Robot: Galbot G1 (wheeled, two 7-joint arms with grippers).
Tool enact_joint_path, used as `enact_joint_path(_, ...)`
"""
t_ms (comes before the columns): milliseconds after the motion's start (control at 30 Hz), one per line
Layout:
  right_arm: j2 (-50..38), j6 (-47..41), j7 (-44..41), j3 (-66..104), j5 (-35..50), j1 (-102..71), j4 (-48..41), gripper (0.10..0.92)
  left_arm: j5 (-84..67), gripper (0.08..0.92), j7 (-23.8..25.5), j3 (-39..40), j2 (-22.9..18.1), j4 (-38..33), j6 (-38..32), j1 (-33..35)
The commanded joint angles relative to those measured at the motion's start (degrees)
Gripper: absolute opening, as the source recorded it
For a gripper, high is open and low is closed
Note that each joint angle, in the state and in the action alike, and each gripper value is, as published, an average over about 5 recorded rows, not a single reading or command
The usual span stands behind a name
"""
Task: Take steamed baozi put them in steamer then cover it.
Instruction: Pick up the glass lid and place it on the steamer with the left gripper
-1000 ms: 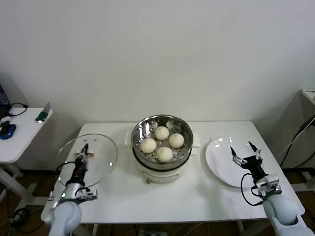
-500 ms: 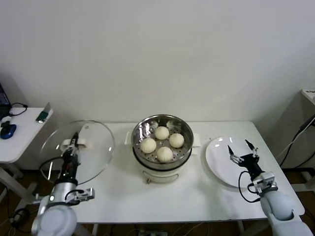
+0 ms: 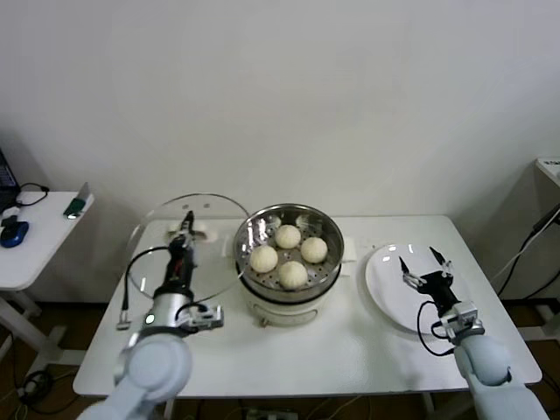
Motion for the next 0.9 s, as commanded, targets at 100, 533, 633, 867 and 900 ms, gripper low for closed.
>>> enact_joint_path(100,-0.2,0.7,-0.2,2.2,-0.6,-0.5,-1.3,0.823,10.7,0.147,10.9,17.0,-14.2,10.0,7.3,-15.5)
enact_joint_path(533,-0.1,1.3,-0.6,4.6,-0.8,-1.9,-1.7,0.823,14.0,0.147,9.9,18.2,-27.4,20.7,7.3,-17.8)
enact_joint_path(633,-0.1,1.4,-0.7,4.9,-0.9,-2.0,-2.0,0.823,14.5,0.147,9.9,18.5,-28.9,22.4,7.3,-17.8)
enact_joint_path(867,0.4,1.9,-0.9,5.2,-1.4,-2.1,-2.5,0.823,14.9,0.147,8.7,18.0,-30.4,26.3,7.3,-17.6)
enact_joint_path(900,0.5,1.9,-0.9,5.3,-1.4,-2.1,-2.6,0.823,14.8,0.147,8.4,17.9,-30.4,26.7,7.3,-17.6)
